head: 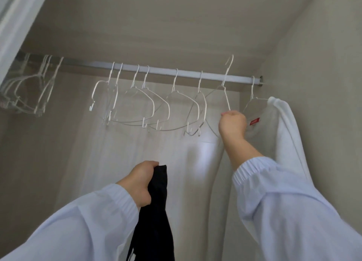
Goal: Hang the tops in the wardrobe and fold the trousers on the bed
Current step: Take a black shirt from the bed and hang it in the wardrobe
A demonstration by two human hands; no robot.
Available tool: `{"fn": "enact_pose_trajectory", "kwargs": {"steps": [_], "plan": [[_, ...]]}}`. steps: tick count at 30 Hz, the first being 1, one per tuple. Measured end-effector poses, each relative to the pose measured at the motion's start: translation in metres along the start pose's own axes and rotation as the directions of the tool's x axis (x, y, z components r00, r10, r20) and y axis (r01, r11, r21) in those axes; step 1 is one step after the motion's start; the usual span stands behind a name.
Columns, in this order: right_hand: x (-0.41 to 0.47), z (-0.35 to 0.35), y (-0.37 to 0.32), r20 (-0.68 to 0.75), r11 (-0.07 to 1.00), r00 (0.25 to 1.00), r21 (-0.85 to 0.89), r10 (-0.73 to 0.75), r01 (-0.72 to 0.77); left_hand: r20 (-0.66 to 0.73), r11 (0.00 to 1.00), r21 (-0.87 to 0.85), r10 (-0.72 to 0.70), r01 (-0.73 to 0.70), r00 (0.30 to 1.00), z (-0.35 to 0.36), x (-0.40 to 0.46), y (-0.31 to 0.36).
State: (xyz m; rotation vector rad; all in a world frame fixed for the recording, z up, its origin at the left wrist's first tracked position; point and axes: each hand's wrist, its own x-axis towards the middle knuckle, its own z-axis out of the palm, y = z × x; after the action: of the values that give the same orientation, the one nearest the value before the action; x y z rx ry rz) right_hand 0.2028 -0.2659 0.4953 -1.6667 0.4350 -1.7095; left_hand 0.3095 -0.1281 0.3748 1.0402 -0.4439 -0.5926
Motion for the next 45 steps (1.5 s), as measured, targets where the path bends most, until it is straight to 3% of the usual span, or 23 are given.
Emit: {"fn": "enact_pose_trajectory", "kwargs": {"steps": [3,5,7,10,15,19,24,27,29,32,36,38,40,45], "plan": [[-0.052,-0.015,0.051,-0.031,0.996,0.999,0.087,0.032,-0.030,-0.041,0.998,0.055,-0.024,0.027,0.999,-0.012,-0.002,-0.014],[-0.082,-0.024,0.089,0.058,0.995,0.995,0.052,0.085,-0.088,-0.056,0.995,0.082,-0.050,0.054,0.997,-0.017,-0.004,-0.027],[-0.104,-0.031,0.125,0.151,0.972,0.961,-0.014,0.233,-0.233,-0.067,0.991,0.108,-0.073,0.080,0.995,-0.017,-0.008,-0.041],[-0.129,-0.040,0.163,0.185,0.938,0.920,-0.108,0.344,-0.329,-0.092,0.971,0.215,-0.088,0.106,0.992,-0.020,-0.015,-0.055],[-0.181,-0.057,0.192,0.237,0.938,0.917,-0.213,0.320,-0.273,-0.135,0.868,0.483,-0.054,0.113,0.989,-0.038,-0.017,-0.060],[-0.191,-0.071,0.192,0.301,0.911,0.887,-0.332,0.349,-0.246,-0.170,0.673,0.728,-0.008,0.131,0.985,-0.055,-0.018,-0.062],[-0.196,-0.074,0.189,0.375,0.910,0.888,-0.401,0.267,-0.104,-0.134,0.263,0.958,0.043,0.118,0.990,-0.063,-0.018,-0.073],[-0.199,-0.075,0.179,0.541,0.937,0.791,-0.329,0.288,-0.116,-0.134,0.114,0.987,0.160,0.117,0.978,-0.067,-0.014,-0.076],[-0.195,-0.076,0.169,0.625,0.940,0.711,-0.297,0.322,-0.165,-0.170,0.126,0.982,0.243,0.142,0.955,-0.076,-0.009,-0.075],[-0.189,-0.080,0.156,0.682,0.943,0.666,-0.315,0.303,-0.106,-0.225,0.186,0.968,0.340,0.170,0.913,-0.093,-0.006,-0.073],[-0.194,-0.079,0.150,0.729,0.954,0.616,-0.256,0.298,-0.159,-0.254,0.266,0.949,0.321,0.170,0.912,-0.106,-0.009,-0.073],[-0.199,-0.071,0.147,0.720,0.953,0.624,-0.217,0.304,-0.213,-0.227,0.284,0.948,0.278,0.146,0.933,-0.107,-0.015,-0.072],[-0.208,-0.059,0.146,0.708,0.954,0.640,-0.242,0.297,-0.176,-0.162,0.273,0.958,0.246,0.092,0.956,-0.104,-0.021,-0.073],[-0.257,-0.019,0.148,0.673,0.949,0.670,-0.258,0.312,-0.183,0.043,0.257,0.959,0.268,-0.115,0.962,-0.084,-0.036,-0.076]]}}
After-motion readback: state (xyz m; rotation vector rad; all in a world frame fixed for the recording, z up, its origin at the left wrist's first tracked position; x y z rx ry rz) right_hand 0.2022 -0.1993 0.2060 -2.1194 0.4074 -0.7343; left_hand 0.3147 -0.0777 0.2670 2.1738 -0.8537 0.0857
